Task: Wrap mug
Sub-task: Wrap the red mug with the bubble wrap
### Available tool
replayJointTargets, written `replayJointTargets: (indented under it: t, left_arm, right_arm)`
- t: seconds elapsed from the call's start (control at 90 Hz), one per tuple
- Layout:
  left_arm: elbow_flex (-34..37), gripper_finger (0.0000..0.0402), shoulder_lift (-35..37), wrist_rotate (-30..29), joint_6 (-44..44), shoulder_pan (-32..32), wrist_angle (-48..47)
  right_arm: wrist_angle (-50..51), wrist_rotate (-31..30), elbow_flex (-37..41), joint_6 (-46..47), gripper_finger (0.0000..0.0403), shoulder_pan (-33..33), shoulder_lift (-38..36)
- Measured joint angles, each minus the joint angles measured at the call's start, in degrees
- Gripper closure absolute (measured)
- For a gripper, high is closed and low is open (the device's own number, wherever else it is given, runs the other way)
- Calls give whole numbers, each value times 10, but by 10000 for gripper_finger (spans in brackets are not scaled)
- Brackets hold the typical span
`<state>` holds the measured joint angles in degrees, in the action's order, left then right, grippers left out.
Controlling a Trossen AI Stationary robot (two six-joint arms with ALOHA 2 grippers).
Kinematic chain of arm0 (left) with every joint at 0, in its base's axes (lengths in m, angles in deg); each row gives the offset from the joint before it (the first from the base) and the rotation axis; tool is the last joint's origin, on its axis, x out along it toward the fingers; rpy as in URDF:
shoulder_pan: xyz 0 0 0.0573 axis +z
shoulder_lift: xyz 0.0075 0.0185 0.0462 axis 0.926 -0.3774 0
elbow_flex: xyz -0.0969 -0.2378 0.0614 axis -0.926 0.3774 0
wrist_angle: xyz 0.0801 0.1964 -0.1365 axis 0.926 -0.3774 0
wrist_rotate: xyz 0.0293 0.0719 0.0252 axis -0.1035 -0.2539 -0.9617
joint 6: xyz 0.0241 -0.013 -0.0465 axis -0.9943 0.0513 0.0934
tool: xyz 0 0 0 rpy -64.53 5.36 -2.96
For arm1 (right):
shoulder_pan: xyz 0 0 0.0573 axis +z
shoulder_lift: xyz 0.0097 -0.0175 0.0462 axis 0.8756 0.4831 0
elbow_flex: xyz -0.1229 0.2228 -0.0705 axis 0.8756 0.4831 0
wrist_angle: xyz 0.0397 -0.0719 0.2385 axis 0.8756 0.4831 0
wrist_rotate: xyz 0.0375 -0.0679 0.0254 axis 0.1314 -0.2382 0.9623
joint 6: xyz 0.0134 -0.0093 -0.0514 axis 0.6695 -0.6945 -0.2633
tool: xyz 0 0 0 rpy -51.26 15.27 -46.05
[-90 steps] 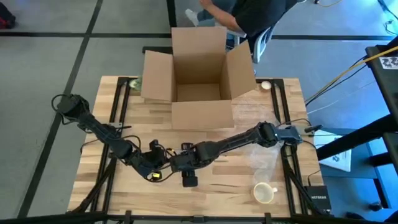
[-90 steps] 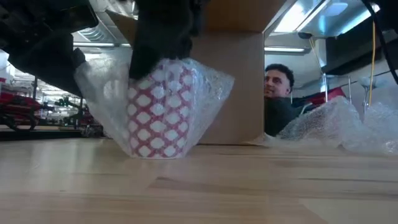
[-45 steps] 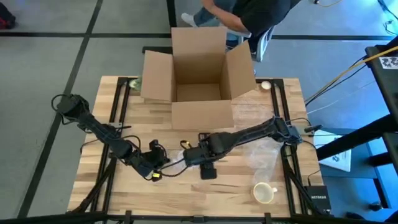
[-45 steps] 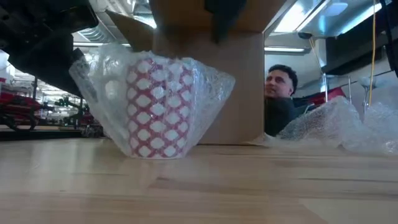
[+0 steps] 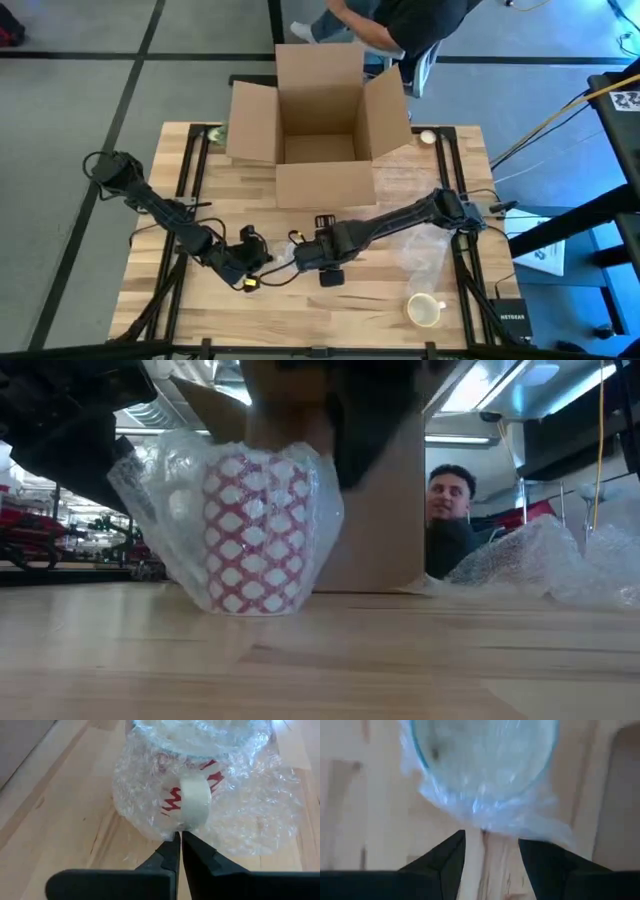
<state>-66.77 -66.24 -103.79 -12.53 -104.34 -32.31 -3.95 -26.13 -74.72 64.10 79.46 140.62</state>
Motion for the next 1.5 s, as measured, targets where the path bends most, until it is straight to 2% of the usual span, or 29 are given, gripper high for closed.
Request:
replayJointTargets:
  t: [0.167,0.378,0.533,0.833,1.1,1.289,1.378,1.5]
  left_arm:
    - [0,402,0,0,-15,5,17]
    - [0,402,0,0,-12,5,16]
    - [0,402,0,0,-10,5,16]
    - [0,402,0,0,-12,4,18]
    - [0,402,0,0,-15,4,28]
    - [0,402,0,0,-14,1,28]
    - [0,402,0,0,-14,0,28]
    - [0,402,0,0,-19,0,28]
  right_arm:
    - [-12,-12,-38,-1,231,1,0]
    - [-116,13,-32,-48,230,0,3]
    - [-184,28,7,-61,231,-1,5]
    - [-231,80,99,-42,230,-1,5]
    - [-271,121,113,-33,231,-8,4]
    - [-216,136,77,-33,231,-15,4]
    - [-178,136,28,-33,231,-19,3]
    - [-65,137,-53,-32,231,-19,-1]
